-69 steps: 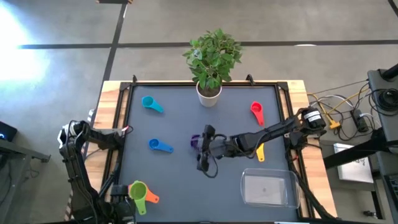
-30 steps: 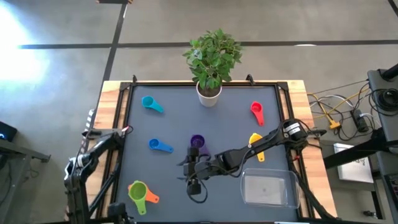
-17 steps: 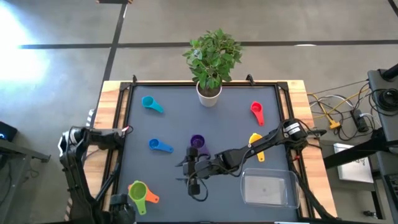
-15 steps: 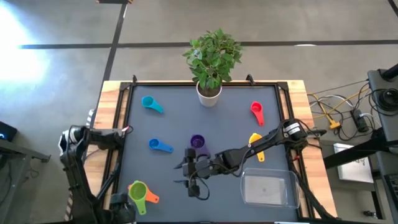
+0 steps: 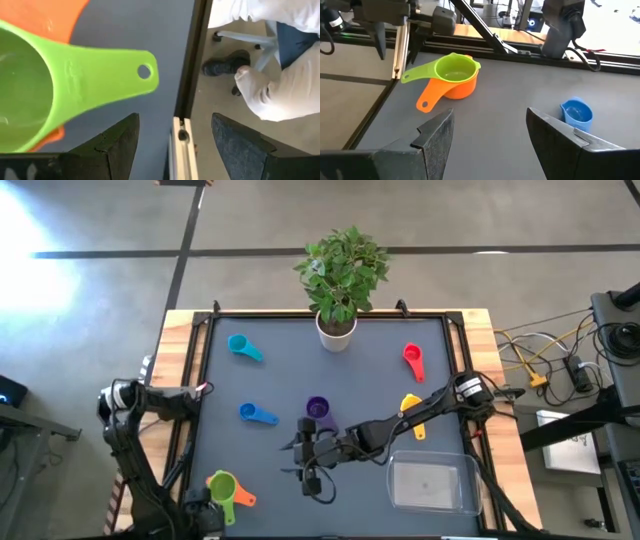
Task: Nest measuring cups in basket
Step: Adjust the nested measuring cups
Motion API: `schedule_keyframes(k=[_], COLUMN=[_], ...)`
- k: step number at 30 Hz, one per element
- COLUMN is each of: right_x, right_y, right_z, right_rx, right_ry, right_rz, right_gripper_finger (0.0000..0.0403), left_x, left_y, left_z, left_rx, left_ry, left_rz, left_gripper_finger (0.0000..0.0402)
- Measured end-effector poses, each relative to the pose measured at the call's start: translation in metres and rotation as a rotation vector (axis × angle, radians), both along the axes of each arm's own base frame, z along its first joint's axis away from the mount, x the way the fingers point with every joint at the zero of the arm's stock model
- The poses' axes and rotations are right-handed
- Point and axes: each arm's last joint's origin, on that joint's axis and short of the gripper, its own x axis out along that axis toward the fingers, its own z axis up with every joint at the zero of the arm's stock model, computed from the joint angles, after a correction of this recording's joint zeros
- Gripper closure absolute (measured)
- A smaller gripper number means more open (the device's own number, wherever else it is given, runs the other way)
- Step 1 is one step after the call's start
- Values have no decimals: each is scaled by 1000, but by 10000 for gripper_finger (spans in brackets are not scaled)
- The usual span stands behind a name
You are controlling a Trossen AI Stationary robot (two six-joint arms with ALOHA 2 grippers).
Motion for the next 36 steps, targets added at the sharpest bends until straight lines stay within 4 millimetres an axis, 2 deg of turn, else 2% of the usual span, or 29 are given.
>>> schedule_keyframes(k=[12,23,29,36], right_x=[-1,-1,-7,-15], right_y=[-1,-1,-3,-5], right_z=[-2,-3,3,17], right_rx=[-27,-47,-38,-40], right_ry=[21,24,70,83], right_rz=[5,13,4,5], right_gripper_finger=[165,165,165,165], left_x=[26,41,37,35], left_y=[20,40,49,56], left_z=[-17,-16,-1,40], left_rx=[72,237,247,194], left_ry=[-25,-58,-77,-218], left_rz=[-71,-118,-111,-51], left_gripper_finger=[171,170,170,170])
